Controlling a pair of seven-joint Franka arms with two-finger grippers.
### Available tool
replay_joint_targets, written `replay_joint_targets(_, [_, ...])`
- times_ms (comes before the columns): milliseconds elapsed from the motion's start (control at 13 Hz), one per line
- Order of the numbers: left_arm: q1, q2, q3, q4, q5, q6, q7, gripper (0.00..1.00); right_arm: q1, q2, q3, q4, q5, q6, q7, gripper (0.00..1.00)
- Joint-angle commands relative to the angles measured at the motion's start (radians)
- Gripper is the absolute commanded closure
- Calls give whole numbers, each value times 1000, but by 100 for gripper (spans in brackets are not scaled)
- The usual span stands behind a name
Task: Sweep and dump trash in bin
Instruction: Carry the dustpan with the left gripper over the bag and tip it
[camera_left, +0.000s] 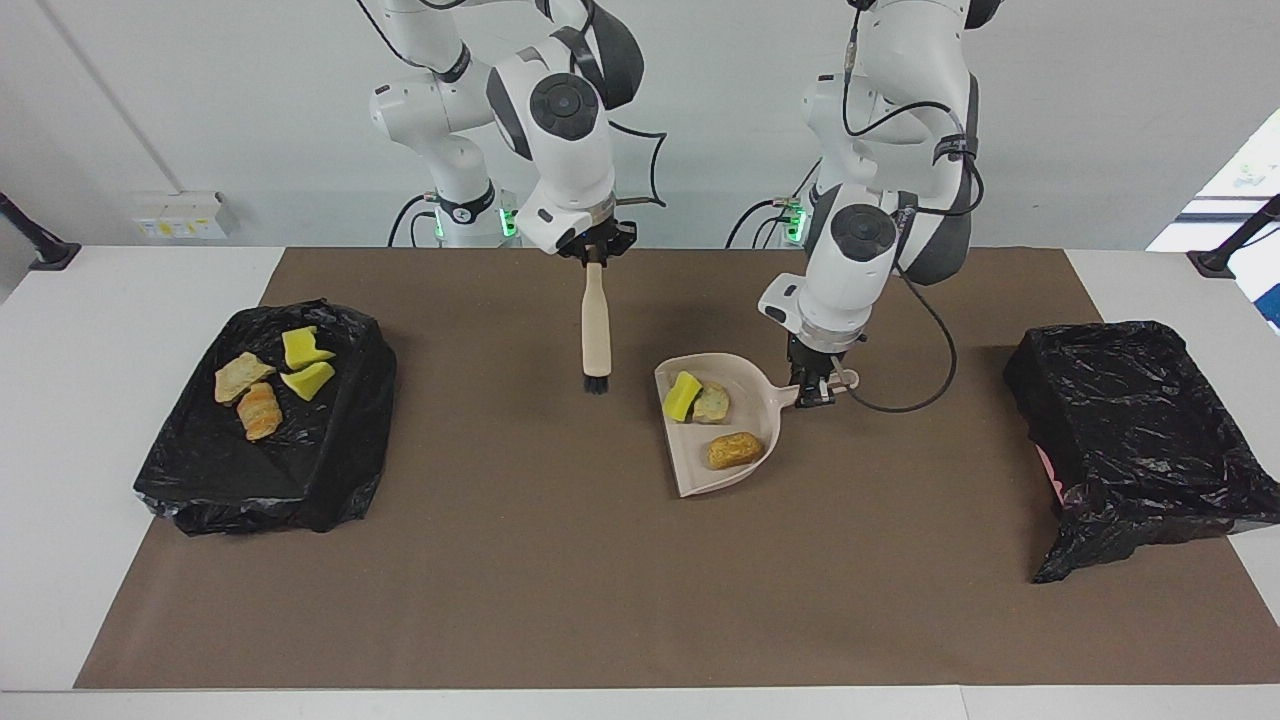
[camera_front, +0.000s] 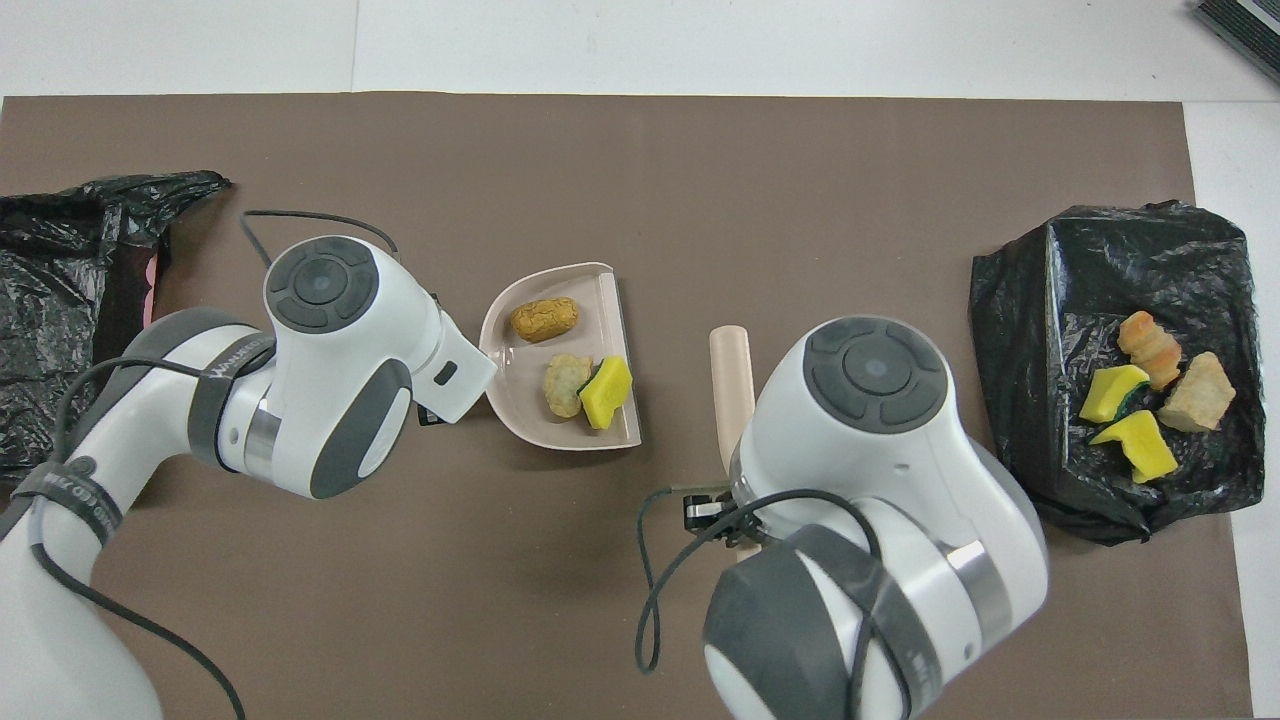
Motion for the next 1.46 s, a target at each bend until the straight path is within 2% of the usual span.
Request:
replay_joint_targets(0, [91, -66, -4, 12, -38, -58, 112, 100, 76, -97, 3, -164, 96, 119, 44, 100])
replay_joint_targets(154, [197, -90, -6, 30, -53, -73, 225, 100, 144, -95, 3, -241, 113, 212, 46, 100])
replay_joint_targets(308, [299, -87, 3, 87, -119, -117, 337, 100, 182, -102, 3, -299, 140, 251, 66, 100])
replay_joint_targets(617, [520, -71, 7, 162, -113, -196, 504, 100, 240, -108, 3, -430, 158, 421, 123, 100])
replay_joint_targets(925, [717, 35, 5, 381, -113, -334, 647, 100, 265, -106, 3, -508, 157, 511, 107, 100])
replay_joint_targets(1079, [790, 67, 5, 427, -110, -329, 711, 100, 270, -97, 3, -522, 157, 550, 107, 100])
replay_joint_targets(1233, [855, 162, -1, 560, -58, -354, 767, 100, 268, -96, 3, -522, 157, 550, 100, 100])
replay_joint_targets(1310, [869, 192, -3, 607, -35, -354, 781, 100, 270, -95, 3, -521, 157, 545, 75, 66])
replay_joint_targets(1387, [872, 205, 5, 637, 0, -349, 785, 100, 270, -92, 3, -516, 155, 547, 69, 1])
